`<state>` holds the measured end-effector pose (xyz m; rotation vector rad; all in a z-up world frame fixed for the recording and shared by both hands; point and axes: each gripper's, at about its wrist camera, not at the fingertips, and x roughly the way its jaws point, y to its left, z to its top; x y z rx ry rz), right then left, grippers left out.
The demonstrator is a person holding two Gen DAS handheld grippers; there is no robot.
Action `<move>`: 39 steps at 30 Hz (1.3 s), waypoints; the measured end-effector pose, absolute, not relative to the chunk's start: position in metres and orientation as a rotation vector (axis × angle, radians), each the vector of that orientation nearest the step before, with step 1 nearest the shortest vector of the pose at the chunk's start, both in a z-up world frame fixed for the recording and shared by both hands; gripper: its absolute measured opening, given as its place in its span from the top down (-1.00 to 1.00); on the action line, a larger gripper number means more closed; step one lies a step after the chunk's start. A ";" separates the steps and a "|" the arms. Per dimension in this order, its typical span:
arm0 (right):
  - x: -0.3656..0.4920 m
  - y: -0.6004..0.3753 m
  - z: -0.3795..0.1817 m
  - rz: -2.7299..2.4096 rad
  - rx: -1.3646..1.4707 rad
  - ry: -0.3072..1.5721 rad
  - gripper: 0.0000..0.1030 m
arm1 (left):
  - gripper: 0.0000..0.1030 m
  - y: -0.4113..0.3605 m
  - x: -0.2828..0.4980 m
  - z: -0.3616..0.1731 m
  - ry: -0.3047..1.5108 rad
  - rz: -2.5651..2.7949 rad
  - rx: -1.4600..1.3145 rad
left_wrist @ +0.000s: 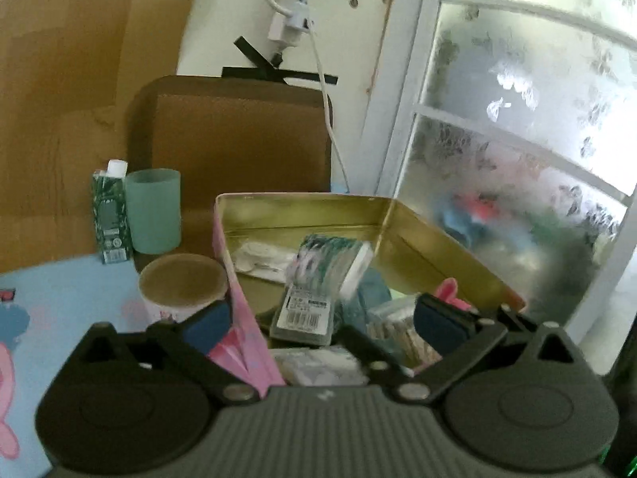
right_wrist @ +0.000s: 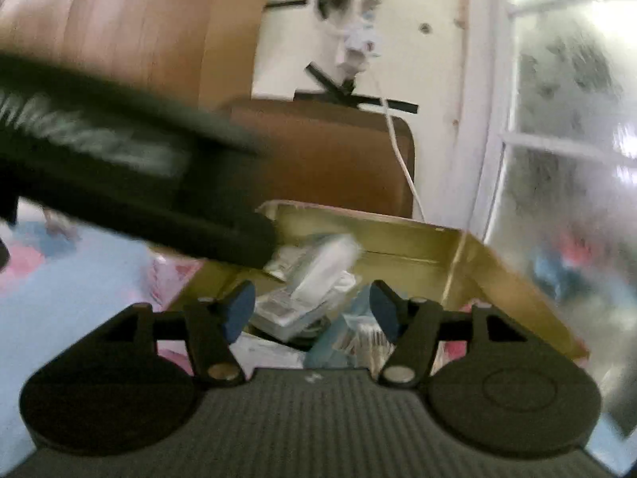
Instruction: Organize soft objects
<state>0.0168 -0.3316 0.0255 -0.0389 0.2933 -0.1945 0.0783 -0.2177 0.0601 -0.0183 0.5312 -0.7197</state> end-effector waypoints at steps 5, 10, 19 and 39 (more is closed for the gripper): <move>-0.013 -0.327 0.021 -0.200 0.054 0.252 -0.30 | -0.99 -0.195 0.069 0.055 0.540 -0.641 -0.021; -0.033 -0.318 0.023 -0.202 0.155 0.218 -0.38 | -0.99 -0.184 0.050 0.057 0.534 -0.573 0.044; -0.055 -0.311 0.029 -0.202 0.301 0.261 -0.50 | -0.99 -0.150 0.021 0.055 0.570 -0.470 0.040; -0.098 -0.288 0.048 -0.200 0.401 0.216 -1.00 | -0.99 -0.130 -0.025 0.045 0.549 -0.428 0.097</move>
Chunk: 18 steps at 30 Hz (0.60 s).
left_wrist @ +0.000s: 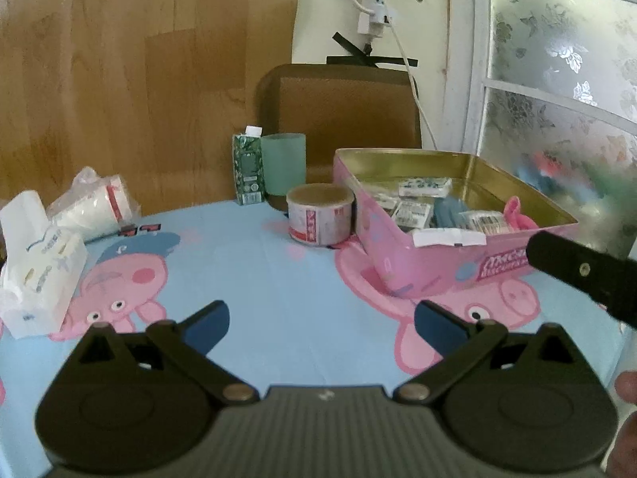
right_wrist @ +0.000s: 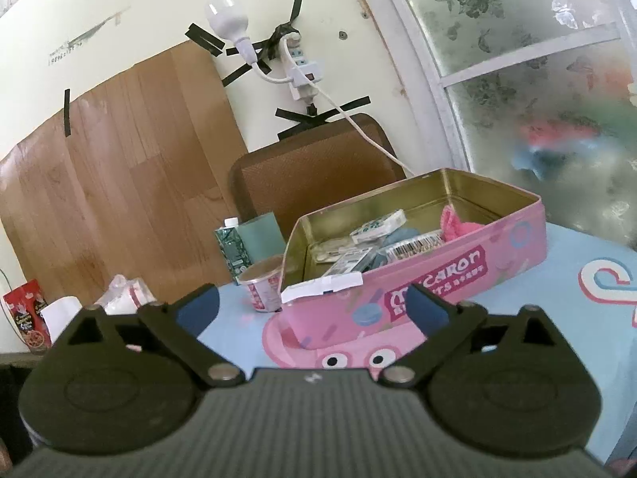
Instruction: Organize soft objects
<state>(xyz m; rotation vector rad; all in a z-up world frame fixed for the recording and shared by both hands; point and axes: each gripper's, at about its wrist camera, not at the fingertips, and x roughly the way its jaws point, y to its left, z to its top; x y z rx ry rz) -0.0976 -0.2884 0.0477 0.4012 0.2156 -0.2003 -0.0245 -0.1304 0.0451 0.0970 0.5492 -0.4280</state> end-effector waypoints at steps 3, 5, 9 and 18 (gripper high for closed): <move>-0.100 -0.285 0.048 -0.199 0.392 0.208 -1.00 | -0.99 -0.127 -0.028 0.044 0.542 -0.427 0.086; -0.100 -0.282 0.047 -0.195 0.387 0.211 -1.00 | -0.99 -0.125 -0.029 0.046 0.536 -0.421 0.091; -0.098 -0.280 0.044 -0.183 0.389 0.226 -1.00 | -0.99 -0.120 -0.031 0.049 0.527 -0.409 0.088; -0.099 -0.277 0.043 -0.183 0.386 0.225 -1.00 | -0.99 -0.119 -0.035 0.048 0.513 -0.376 0.118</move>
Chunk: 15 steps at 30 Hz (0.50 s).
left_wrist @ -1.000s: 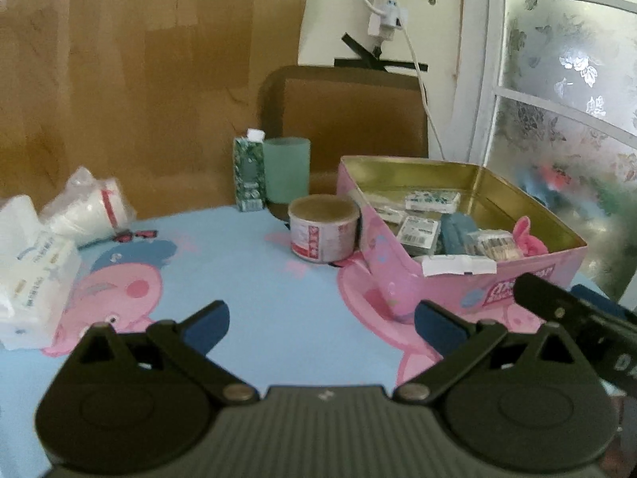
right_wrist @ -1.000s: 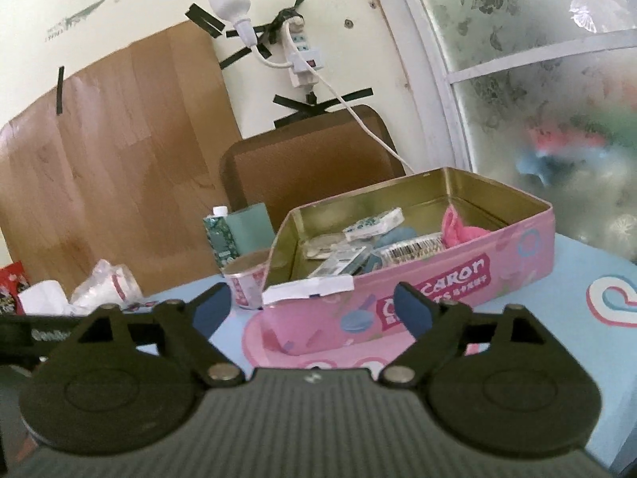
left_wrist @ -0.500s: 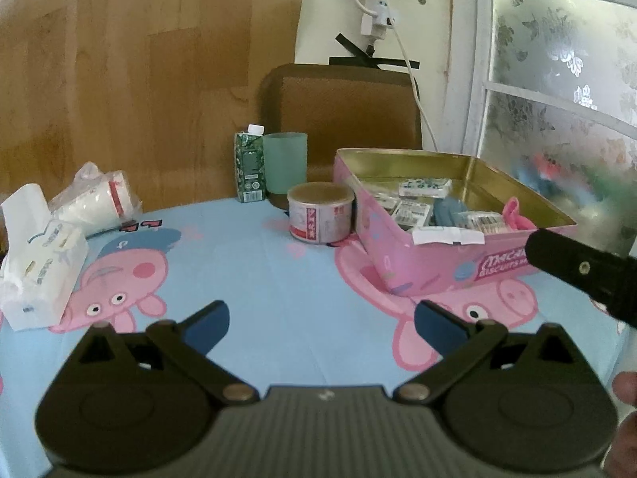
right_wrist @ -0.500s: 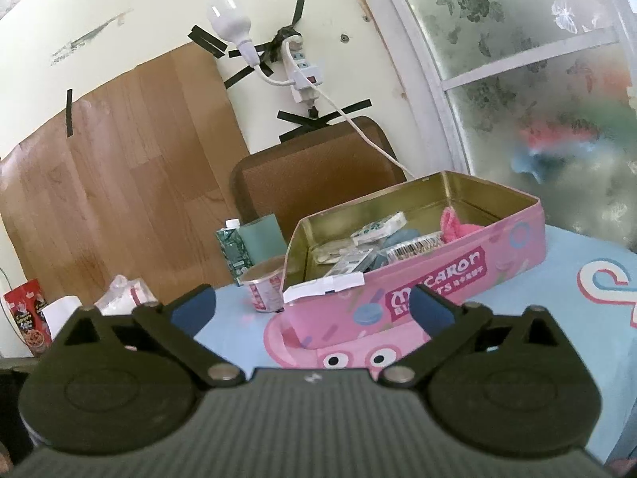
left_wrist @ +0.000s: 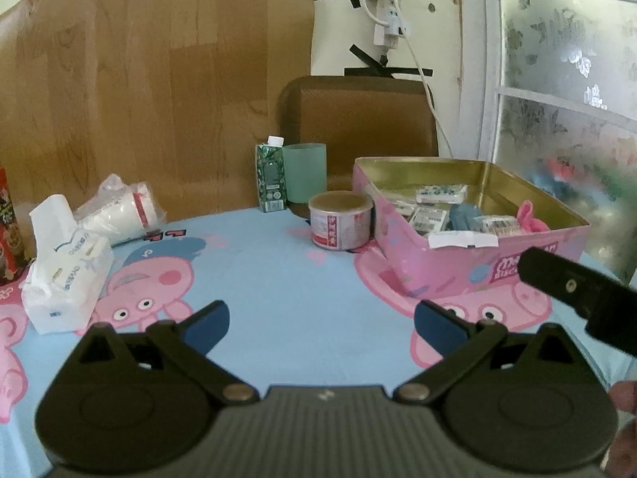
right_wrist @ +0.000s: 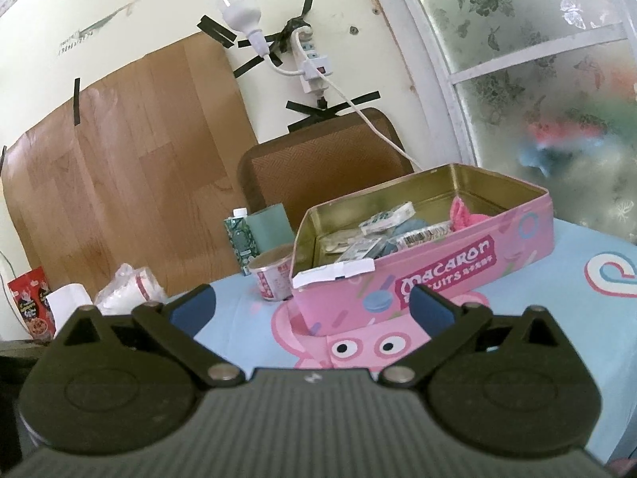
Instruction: Organize soft objects
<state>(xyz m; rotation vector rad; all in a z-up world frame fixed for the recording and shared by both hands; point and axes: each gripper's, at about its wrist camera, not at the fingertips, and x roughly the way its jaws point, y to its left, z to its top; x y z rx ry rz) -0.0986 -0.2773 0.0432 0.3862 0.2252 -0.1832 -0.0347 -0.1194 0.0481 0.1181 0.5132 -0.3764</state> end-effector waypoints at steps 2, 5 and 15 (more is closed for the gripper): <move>-0.099 -0.279 0.043 -0.181 0.392 0.224 -1.00 | -0.99 -0.121 -0.034 0.047 0.518 -0.380 0.123; -0.100 -0.283 0.042 -0.174 0.399 0.221 -1.00 | -0.99 -0.123 -0.034 0.046 0.516 -0.376 0.138; -0.100 -0.286 0.038 -0.173 0.420 0.234 -1.00 | -0.99 -0.127 -0.032 0.040 0.524 -0.371 0.169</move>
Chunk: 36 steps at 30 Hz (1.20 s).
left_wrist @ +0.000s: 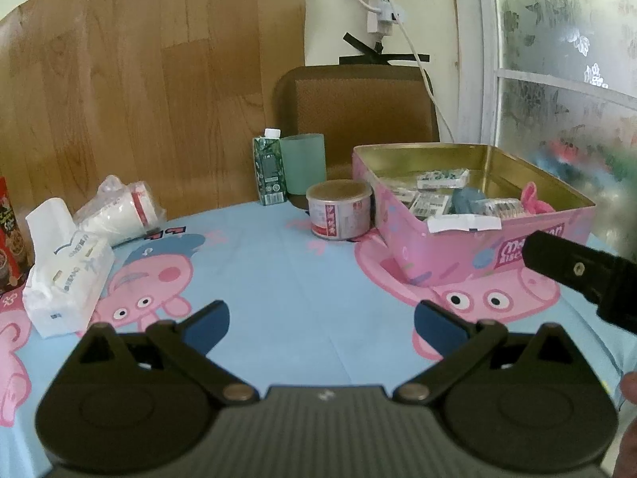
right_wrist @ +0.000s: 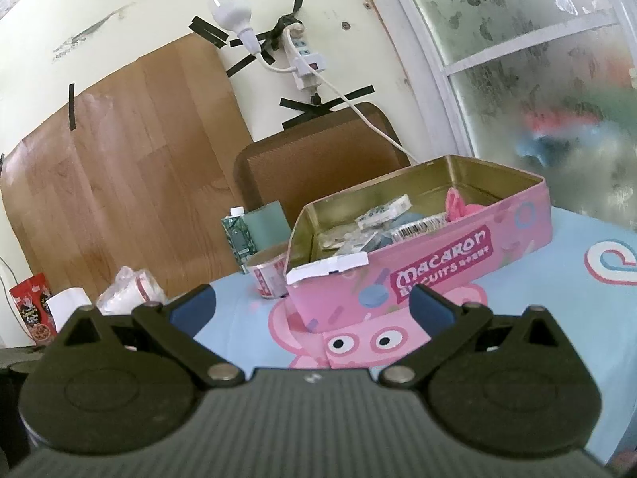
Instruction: Organize soft objects
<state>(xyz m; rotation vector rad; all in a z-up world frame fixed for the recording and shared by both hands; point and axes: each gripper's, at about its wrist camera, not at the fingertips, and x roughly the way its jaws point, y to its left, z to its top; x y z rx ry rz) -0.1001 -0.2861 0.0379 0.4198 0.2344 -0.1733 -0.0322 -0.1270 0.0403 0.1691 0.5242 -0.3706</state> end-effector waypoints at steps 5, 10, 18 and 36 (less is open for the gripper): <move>-0.101 -0.291 0.036 -0.175 0.433 0.238 -1.00 | -0.99 -0.129 -0.031 0.037 0.536 -0.378 0.179; -0.101 -0.292 0.034 -0.177 0.443 0.243 -1.00 | -0.99 -0.132 -0.031 0.035 0.544 -0.386 0.188; -0.100 -0.293 0.031 -0.180 0.459 0.258 -1.00 | -0.99 -0.134 -0.030 0.030 0.582 -0.410 0.190; -0.098 -0.290 0.027 -0.172 0.472 0.278 -1.00 | -0.99 -0.135 -0.028 0.013 0.664 -0.406 0.238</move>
